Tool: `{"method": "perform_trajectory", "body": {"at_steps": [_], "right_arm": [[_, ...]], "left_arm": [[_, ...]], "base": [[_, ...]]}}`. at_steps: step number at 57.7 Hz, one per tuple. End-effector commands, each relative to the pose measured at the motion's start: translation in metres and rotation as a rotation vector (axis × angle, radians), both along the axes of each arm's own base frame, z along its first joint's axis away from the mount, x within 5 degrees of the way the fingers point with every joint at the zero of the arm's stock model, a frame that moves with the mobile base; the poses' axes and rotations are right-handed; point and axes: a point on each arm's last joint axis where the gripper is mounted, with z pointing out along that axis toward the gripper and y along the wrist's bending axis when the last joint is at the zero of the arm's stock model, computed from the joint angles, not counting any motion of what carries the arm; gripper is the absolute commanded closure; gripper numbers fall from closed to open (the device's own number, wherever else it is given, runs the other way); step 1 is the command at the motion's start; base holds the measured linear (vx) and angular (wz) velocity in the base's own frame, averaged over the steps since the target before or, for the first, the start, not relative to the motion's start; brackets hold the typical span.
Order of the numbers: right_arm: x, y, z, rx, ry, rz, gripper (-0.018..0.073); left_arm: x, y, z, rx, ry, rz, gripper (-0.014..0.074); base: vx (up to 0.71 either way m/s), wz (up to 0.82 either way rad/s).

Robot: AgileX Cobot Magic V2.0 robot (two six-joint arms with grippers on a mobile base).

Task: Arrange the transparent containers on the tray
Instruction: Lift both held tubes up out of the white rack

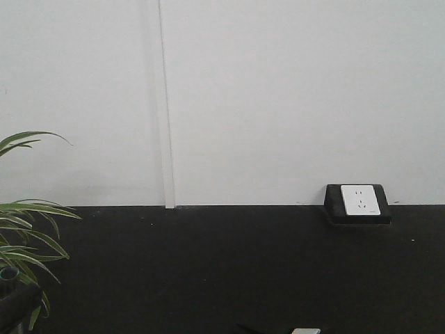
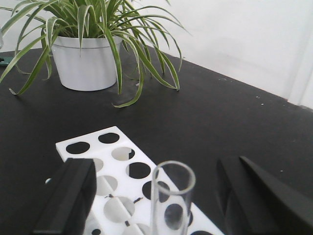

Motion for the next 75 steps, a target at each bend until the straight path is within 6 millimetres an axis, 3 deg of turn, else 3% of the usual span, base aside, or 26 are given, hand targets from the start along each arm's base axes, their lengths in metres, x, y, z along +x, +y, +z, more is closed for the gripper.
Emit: {"method": "perform_trajectory", "body": {"at_steps": [1,6,17,30,38,45,56,65,75], "right_arm": [[0.003,0.006,0.019,0.148,-0.102,0.023,0.0064],[0.004,0.006,0.019,0.156,-0.101,0.016,0.0176],[0.005,0.005,0.019,0.163,-0.096,-0.001,0.0568],[0.003,0.003,0.032,0.199,-0.115,-0.003,0.0571],[0.003,0.000,0.064,0.207,-0.147,-0.020,0.0572],[-0.001,-0.007,0.106,0.213,-0.143,-0.054,0.0572],[-0.019,-0.035,0.160,0.145,-0.092,-0.174,0.0572],[-0.044,-0.066,0.171,0.053,-0.031,-0.264,0.0572],[-0.070,-0.095,0.179,0.018,-0.027,-0.322,0.0572]], "left_arm": [[-0.002,-0.001,0.021,-0.060,-0.103,-0.019,0.0597],[-0.002,-0.001,0.021,-0.059,-0.102,-0.019,0.0597],[-0.002,-0.001,0.021,-0.059,-0.102,-0.019,0.0597],[-0.002,-0.001,0.021,-0.059,-0.102,-0.019,0.0597],[-0.001,-0.001,0.020,-0.057,-0.096,-0.018,0.0597],[-0.001,-0.001,0.017,-0.044,-0.064,-0.010,0.0597],[-0.002,0.002,0.006,-0.030,0.069,0.024,0.0597],[-0.005,0.006,0.000,-0.037,0.152,0.053,0.0597],[-0.024,0.017,0.007,-0.062,0.110,0.061,0.0597]], "base": [[0.00,0.00],[0.00,0.00],[0.00,0.00],[0.00,0.00],[0.00,0.00],[0.00,0.00],[0.00,0.00],[0.00,0.00],[0.00,0.00]]}}
